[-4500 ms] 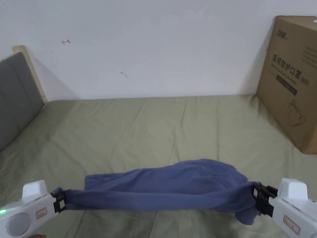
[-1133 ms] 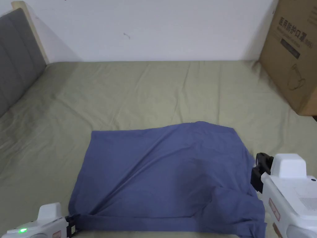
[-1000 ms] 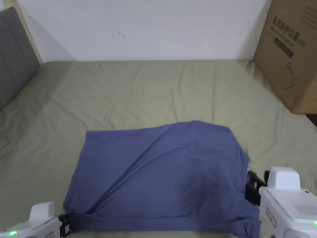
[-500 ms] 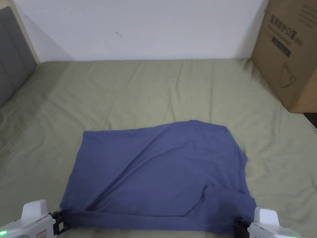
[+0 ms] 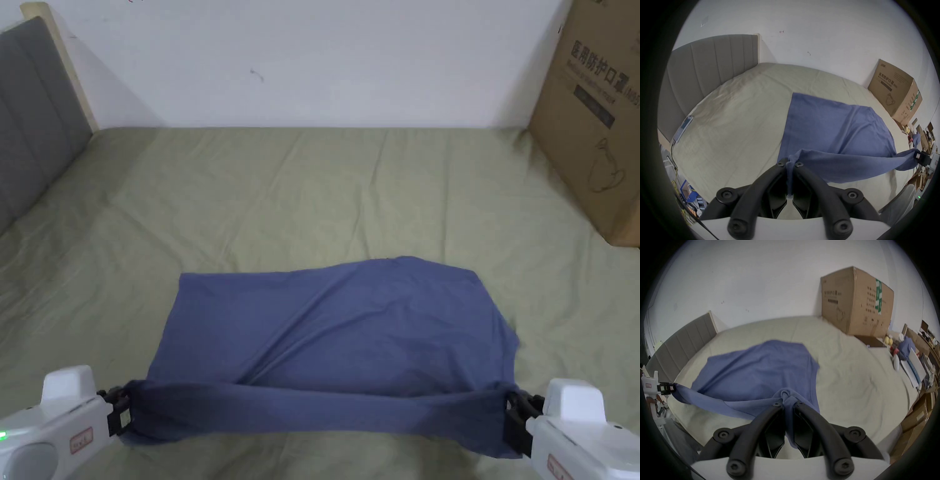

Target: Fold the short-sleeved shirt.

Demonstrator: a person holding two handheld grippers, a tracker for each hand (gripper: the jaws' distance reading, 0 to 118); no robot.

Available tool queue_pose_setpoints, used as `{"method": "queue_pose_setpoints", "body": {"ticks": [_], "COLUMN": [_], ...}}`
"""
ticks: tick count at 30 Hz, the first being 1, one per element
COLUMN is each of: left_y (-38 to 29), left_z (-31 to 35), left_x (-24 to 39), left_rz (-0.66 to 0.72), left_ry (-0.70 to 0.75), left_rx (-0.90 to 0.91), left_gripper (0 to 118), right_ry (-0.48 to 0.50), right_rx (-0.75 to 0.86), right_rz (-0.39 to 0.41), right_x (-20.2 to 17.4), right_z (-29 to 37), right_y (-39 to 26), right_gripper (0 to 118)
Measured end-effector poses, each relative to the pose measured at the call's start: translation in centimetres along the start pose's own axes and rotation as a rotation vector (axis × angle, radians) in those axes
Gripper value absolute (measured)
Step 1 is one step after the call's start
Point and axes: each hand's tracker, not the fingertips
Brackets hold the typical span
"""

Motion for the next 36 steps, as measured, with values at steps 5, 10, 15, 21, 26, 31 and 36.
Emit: {"method": "queue_pose_setpoints", "body": {"ticks": [5,10,15,21,26,31,36], "left_y": [3.8,5.2,4.6,3.1,4.1,5.8,7.8], "left_z": [-3.2,-8.4,-14.3,-16.1,-14.1,-9.4,-2.3], "left_x": [1.3,2.5,2.7,3.9,4.5,5.5,7.1], "left_rz": [-0.026,-0.062,-0.114,-0.14,-0.103,-0.023,-0.041], "left_ry": [0.004,0.024,0.071,0.1,0.083,0.01,-0.008], "left_rx": [0.004,-0.058,-0.15,-0.228,-0.223,-0.087,0.149], "left_gripper": [1,1,1,1,24,89,103], "right_ry": [0.001,-0.023,-0.038,-0.069,-0.064,-0.063,-0.066], "right_rx": [0.002,-0.067,-0.15,-0.273,-0.278,-0.142,0.086], "right_rz": [-0.006,-0.012,-0.058,-0.085,-0.086,-0.07,-0.033], "right_x": [0.3,0.9,0.9,1.6,1.5,0.6,-0.3], "right_z": [-4.2,-9.5,-12.5,-16.3,-15.6,-10.7,-4.3], "right_y": [3.1,3.8,4.5,2.9,3.2,5.9,8.3], "right_gripper": [5,5,5,5,17,69,90]}}
